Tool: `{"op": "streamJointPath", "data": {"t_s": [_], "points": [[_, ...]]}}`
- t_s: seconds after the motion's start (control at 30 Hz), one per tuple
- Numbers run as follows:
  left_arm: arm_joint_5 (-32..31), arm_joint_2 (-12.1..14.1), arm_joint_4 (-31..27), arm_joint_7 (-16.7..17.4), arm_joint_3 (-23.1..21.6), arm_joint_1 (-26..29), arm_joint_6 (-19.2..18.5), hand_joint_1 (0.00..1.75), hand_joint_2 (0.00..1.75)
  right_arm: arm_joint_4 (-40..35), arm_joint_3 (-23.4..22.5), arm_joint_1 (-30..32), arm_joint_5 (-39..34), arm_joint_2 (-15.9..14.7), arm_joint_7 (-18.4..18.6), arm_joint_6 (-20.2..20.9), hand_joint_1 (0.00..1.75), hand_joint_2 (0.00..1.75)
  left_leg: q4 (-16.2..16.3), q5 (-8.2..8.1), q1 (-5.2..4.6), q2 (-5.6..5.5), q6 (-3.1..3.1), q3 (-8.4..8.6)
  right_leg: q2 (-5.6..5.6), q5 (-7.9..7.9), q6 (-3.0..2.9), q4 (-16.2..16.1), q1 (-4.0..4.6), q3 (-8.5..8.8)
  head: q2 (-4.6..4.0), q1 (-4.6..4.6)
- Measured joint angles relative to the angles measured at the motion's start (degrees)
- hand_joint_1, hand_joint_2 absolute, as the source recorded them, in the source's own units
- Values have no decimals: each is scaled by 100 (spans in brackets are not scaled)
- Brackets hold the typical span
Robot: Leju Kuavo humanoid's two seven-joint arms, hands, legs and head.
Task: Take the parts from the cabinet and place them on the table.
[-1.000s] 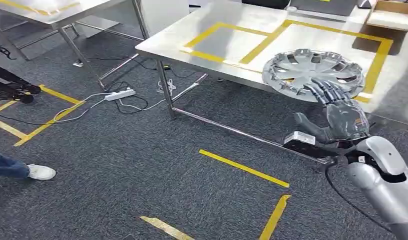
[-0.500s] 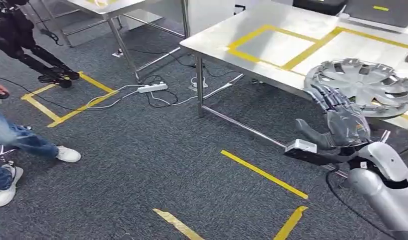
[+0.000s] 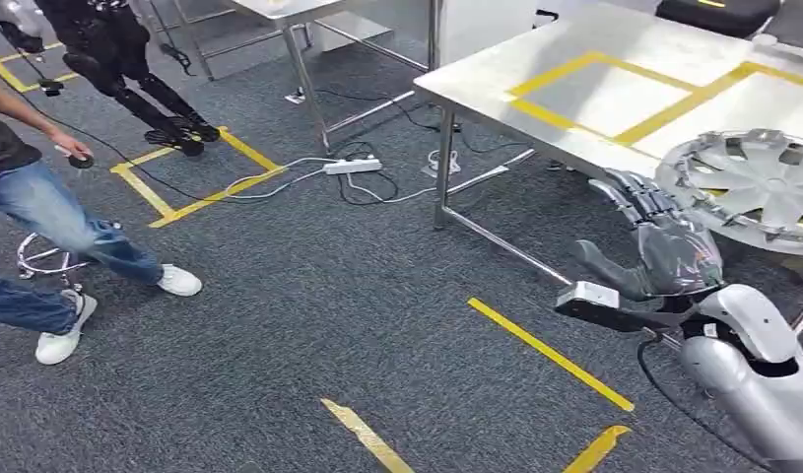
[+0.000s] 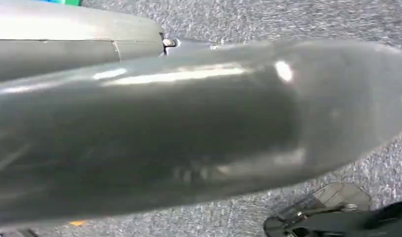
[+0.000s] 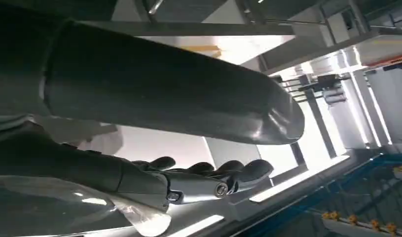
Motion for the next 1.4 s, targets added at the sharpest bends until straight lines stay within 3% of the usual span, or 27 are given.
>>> {"op": "streamJointPath", "data": {"t_s": [0.07,0.13,0.17,0.23,0.3,0.33,0.37,0.43,0.5,0.53,0.63,0.67,0.73,0.77,0.83,0.87,0.9,0.97,1.0,1.03,1.07,1.17,1.2,1.23,1.3,1.37,1.4], "points": [[11,-2,0,-13,0,-36,-2,0,0,-2,-22,7,-2,0,-7,-11,0,0,-98,-4,-43,-25,47,-11,-93,-9,57,12,46,-28,0,11],[15,7,0,-15,0,-17,-2,0,0,-17,-17,18,-2,0,-15,-15,0,0,-115,9,-63,-156,106,-30,-218,-18,108,-10,38,6,0,4],[15,5,0,-11,0,-5,-4,0,0,-46,-33,26,-4,0,-15,-17,0,0,-182,49,-16,-205,166,12,-167,-82,156,12,12,-38,0,2],[15,2,0,-2,2,-10,-2,0,0,-63,-46,29,-11,-2,-15,-31,0,0,-188,62,-13,-281,229,13,298,-383,168,507,2,-247,0,28],[15,0,0,-2,2,-9,-9,0,0,-65,-70,110,-61,-4,-15,-35,0,0,-187,66,-19,-395,248,7,418,-729,180,1385,3,-693,0,44],[15,-2,0,-2,2,-2,-31,0,0,-66,-83,182,-74,-4,-15,-37,0,0,-184,66,-24,-469,252,6,433,-802,184,1726,5,-891,0,48],[11,-4,0,-2,2,17,-39,0,0,-66,-105,234,-90,-4,-15,-41,0,0,-183,66,-25,-543,252,8,437,-706,179,1740,5,-940,0,46],[9,-9,0,7,4,50,-39,0,0,-68,-142,244,-98,-4,-15,-44,0,0,-175,68,-24,-656,250,12,452,-250,158,1083,4,-674,0,50],[9,-13,0,7,2,50,-39,0,0,-94,-184,235,-105,-4,-17,-52,0,0,-171,72,-18,-751,240,17,635,150,124,223,-4,-258,0,52],[11,-15,0,4,4,30,-39,0,0,-102,-201,237,-107,-4,-17,-61,0,0,-134,67,-48,-809,204,-26,762,62,102,-27,-29,-93,0,42],[17,-18,0,-4,4,61,-39,0,0,-135,-277,281,-114,-28,-33,-83,0,0,-165,135,12,-947,101,-74,647,88,62,-4,22,-113,0,46],[22,-7,0,-2,4,71,-39,0,0,-146,-299,277,-118,-28,-41,-83,0,0,-156,125,-11,-989,70,-73,591,121,16,-71,-14,-88,0,42],[52,-9,0,-2,7,80,-37,0,0,-173,-330,251,-120,-28,-70,-76,0,0,205,-157,-18,-631,19,-212,479,143,-38,-116,-28,-35,0,9],[55,-13,0,-7,9,62,-39,0,0,-175,-341,239,-116,-28,-83,-66,0,0,653,-390,9,-510,-15,-414,412,140,-42,-115,-23,-30,0,20],[59,-11,0,-2,9,58,-42,0,0,-173,-347,217,-101,-28,-83,-11,0,0,1390,-668,52,-429,-60,-757,295,131,-50,-113,-15,-31,0,22],[66,-9,0,-2,11,70,-42,0,0,-173,-345,199,-94,-28,-81,7,0,0,1514,-662,69,-411,-78,-810,244,129,-49,-112,-15,-30,0,15],[90,-4,0,-4,18,85,-55,0,0,-170,-345,169,-87,-28,-74,22,0,0,1367,-508,97,-399,-98,-740,178,123,-45,-112,-17,-29,0,15],[118,7,0,-15,28,88,-63,0,0,-155,-347,91,-85,-28,-63,44,0,0,537,-53,135,-302,-118,-332,79,102,-13,-104,-22,-14,0,17],[118,4,0,-13,28,83,-63,0,0,-149,-350,42,-87,-28,-63,61,0,0,89,117,141,-129,-125,-104,35,82,19,-93,-21,-1,0,15],[120,-9,0,-2,28,65,-63,0,0,-136,-356,-13,-100,-39,-63,81,0,0,-52,-7,47,96,-129,-39,-7,56,71,-65,29,-18,0,2],[125,-9,0,-2,31,48,-65,0,0,-129,-365,-52,-124,-63,-63,101,0,0,-66,20,62,23,-17,-71,-46,42,98,-42,38,-33,0,17],[135,-2,0,-11,42,71,-85,0,0,-125,-398,-88,-244,-96,-70,96,0,0,-81,20,34,-143,96,-82,-227,13,179,-77,12,30,0,13],[133,-2,0,-7,42,75,-85,0,0,-125,-422,-92,-267,-114,-77,94,0,0,-95,36,55,-187,139,-70,-151,-27,226,-64,-18,10,0,9],[131,-7,0,-2,42,67,-85,0,0,-125,-472,-92,-280,-155,-83,92,0,0,-98,36,52,-244,182,-70,149,-195,233,176,-28,-98,0,22],[133,7,0,4,42,51,-79,0,0,-122,-522,-89,-297,-247,-87,101,0,0,-97,45,29,-363,245,-74,380,-615,211,1072,-13,-529,0,48],[135,4,0,4,44,55,-81,0,0,-109,-535,-66,-310,-275,-92,122,0,0,-94,45,-12,-482,262,-74,429,-772,183,1735,1,-920,0,52],[129,2,0,4,44,65,-81,0,0,-96,-546,-63,-313,-286,-94,138,0,0,-92,47,-30,-548,273,-73,435,-644,146,1690,14,-946,0,52]]}}
